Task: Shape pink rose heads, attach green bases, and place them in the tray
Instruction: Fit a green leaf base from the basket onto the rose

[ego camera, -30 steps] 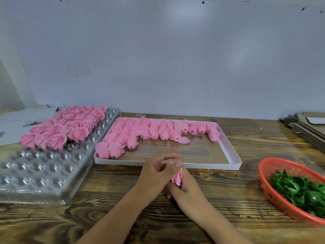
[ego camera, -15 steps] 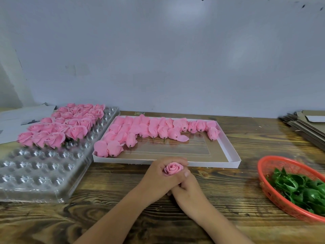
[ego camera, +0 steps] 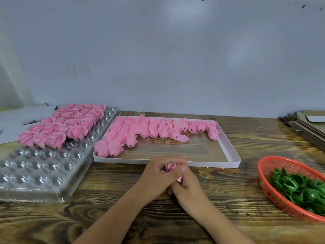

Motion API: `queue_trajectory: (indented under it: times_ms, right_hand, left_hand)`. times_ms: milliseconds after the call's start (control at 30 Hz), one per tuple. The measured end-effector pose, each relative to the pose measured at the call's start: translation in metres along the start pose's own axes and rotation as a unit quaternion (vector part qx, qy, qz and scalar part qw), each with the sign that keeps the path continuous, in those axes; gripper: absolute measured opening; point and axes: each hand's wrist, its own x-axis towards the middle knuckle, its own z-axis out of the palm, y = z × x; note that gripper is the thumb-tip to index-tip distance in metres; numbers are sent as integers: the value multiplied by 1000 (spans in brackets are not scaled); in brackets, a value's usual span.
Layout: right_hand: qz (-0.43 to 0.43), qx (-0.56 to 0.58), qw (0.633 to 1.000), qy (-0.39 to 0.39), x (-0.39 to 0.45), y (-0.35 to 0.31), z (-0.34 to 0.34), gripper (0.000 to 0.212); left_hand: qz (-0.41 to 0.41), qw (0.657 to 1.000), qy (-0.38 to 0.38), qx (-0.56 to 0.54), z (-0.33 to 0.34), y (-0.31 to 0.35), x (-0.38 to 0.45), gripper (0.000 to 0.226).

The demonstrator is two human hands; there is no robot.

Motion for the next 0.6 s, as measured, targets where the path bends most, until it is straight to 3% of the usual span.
queue_trajectory:
  times_ms: [167, 300, 600]
  right_hand:
    - [10, 15, 1000, 4, 1, 4, 1, 14]
    - [34, 3, 999, 23, 4, 9, -2, 17]
    - [52, -7, 998, 42, 0, 2, -4, 44]
  left_hand:
    - [-28, 998, -36, 31, -2, -4, 2, 30]
    - [-33, 994, -71, 80, -6, -5, 2, 77]
    - [-9, 991, -33, 133, -16, -4, 2, 65]
